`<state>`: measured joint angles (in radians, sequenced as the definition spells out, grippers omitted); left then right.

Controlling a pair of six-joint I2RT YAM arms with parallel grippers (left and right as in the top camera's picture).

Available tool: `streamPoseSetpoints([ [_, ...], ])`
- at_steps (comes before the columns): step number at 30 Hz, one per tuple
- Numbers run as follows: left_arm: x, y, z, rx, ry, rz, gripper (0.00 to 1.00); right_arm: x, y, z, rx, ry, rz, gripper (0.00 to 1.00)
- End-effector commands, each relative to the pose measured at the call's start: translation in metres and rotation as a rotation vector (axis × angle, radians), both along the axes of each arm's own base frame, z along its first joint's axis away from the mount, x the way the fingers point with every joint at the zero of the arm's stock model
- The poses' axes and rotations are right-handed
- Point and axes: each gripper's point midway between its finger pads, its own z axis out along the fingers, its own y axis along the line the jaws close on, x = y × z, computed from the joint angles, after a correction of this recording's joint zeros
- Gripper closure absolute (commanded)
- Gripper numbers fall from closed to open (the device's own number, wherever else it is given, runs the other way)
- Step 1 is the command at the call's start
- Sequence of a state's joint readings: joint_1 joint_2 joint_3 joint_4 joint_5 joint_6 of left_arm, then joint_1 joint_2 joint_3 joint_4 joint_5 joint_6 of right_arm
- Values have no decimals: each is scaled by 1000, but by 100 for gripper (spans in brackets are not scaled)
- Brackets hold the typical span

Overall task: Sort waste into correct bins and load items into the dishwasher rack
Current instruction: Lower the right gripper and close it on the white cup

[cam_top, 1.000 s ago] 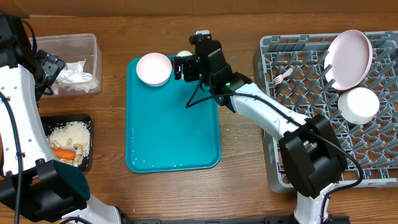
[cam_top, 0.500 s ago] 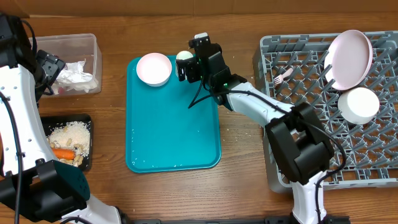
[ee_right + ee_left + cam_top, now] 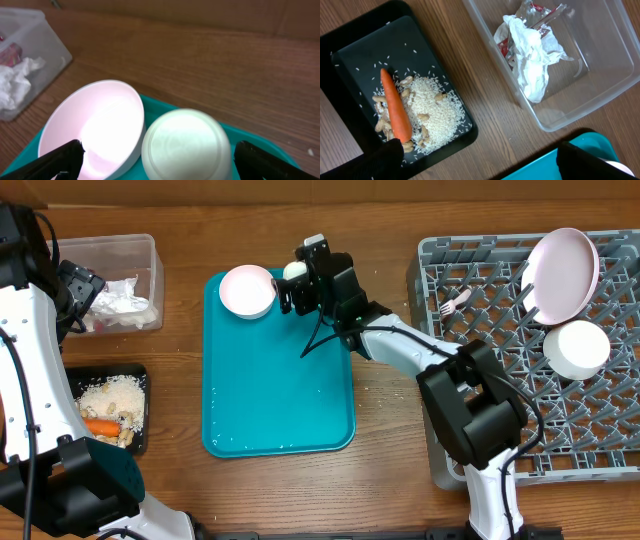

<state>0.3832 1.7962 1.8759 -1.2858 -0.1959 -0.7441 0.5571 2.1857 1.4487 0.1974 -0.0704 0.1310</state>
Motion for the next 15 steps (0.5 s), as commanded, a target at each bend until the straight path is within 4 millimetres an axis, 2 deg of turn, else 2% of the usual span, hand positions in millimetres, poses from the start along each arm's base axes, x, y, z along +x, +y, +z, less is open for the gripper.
streamPoseSetpoints([
  [1,0,1,3,18,0,-9,0,1,6,-18,-8,14,16,0],
  [3,0,1,3,18,0,-9,0,1,6,-23,-11,19,16,0],
  [15,0,1,3,18,0,-9,0,9,4,-22,-7,-15,-13,0],
])
